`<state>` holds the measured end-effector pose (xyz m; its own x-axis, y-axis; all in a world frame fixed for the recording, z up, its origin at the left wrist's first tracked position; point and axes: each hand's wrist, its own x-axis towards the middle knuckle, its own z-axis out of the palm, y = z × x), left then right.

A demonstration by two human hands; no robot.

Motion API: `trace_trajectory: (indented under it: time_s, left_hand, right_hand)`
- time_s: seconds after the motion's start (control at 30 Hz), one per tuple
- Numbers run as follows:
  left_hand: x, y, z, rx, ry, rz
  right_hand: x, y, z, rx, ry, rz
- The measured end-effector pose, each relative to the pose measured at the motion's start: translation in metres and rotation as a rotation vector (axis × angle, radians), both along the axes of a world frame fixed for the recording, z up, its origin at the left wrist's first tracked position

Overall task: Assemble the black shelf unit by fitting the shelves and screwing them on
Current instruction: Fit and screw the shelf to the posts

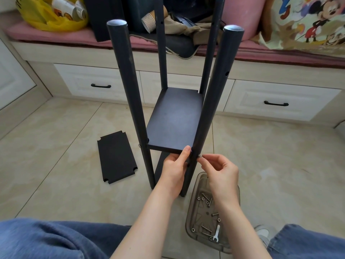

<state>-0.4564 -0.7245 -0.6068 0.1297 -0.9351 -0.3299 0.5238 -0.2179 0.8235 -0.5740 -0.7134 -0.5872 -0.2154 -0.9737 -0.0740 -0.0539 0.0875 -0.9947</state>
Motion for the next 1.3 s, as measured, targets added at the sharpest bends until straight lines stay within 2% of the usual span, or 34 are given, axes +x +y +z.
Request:
trace_trajectory:
  time_s: [0.37, 0.67, 1.03, 1.13, 1.3]
  left_hand:
    - [-0.001, 0.000, 0.001, 0.000, 0.003, -0.001]
    - [-0.004, -0.001, -0.002, -0.027, 0.084, -0.001]
    - [-0.004, -0.004, -0.010, -0.078, 0.068, -0.016]
    - [-0.004, -0.003, -0.008, -0.066, 0.072, -0.020]
    - [-0.002, -0.002, -0.005, -0.067, 0.071, -0.029]
  right_hand:
    - [0.000, -0.003, -0.003, -0.066, 0.155, -0.010]
    - [0.005, -0.002, -0.004, -0.187, 0.291, -0.006]
    - [0.004, -0.002, -0.008, -0.354, 0.577, -0.018]
    - [0.004, -0.001, -0.007, -0.331, 0.528, -0.024]
    - [0.005, -0.003, -0.002, -0.195, 0.229, -0.049]
